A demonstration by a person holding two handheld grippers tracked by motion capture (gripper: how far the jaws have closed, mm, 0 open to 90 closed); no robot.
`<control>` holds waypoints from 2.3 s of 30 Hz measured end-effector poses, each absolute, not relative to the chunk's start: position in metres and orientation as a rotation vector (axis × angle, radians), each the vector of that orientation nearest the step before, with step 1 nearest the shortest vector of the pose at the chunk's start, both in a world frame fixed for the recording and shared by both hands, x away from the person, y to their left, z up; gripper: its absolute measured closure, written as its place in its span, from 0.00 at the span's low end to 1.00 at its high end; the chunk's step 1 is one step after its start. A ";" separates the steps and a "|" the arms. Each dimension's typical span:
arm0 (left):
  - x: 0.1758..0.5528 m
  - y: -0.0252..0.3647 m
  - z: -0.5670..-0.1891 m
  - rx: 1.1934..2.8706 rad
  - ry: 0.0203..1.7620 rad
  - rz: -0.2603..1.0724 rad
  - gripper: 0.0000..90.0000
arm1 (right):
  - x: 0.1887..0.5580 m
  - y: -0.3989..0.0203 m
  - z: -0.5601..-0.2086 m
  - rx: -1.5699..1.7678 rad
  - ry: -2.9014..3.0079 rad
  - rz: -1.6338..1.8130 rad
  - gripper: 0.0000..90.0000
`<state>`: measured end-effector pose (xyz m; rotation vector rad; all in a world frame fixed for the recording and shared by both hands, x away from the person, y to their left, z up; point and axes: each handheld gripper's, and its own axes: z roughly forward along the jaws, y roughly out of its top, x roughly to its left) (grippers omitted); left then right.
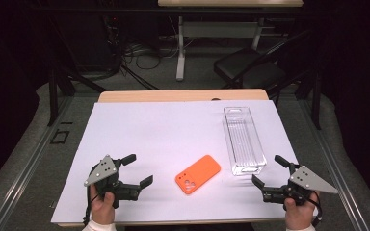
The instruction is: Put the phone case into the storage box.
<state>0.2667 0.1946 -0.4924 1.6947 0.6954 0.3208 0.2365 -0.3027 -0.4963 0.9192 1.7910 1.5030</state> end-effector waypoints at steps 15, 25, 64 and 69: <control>0.268 0.184 -0.493 1.746 0.712 0.291 0.05 | 0.246 -0.306 -0.501 0.979 1.832 1.546 0.00; 0.274 0.174 -0.502 1.824 0.808 0.130 0.02 | 0.248 -0.300 -0.504 0.963 1.888 1.536 0.00; 0.297 0.123 -0.484 2.186 0.903 0.185 0.01 | 0.256 -0.293 -0.508 0.962 1.935 1.516 0.00; 0.301 0.115 -0.479 2.206 0.889 0.193 0.01 | 0.256 -0.294 -0.509 0.965 1.936 1.517 0.00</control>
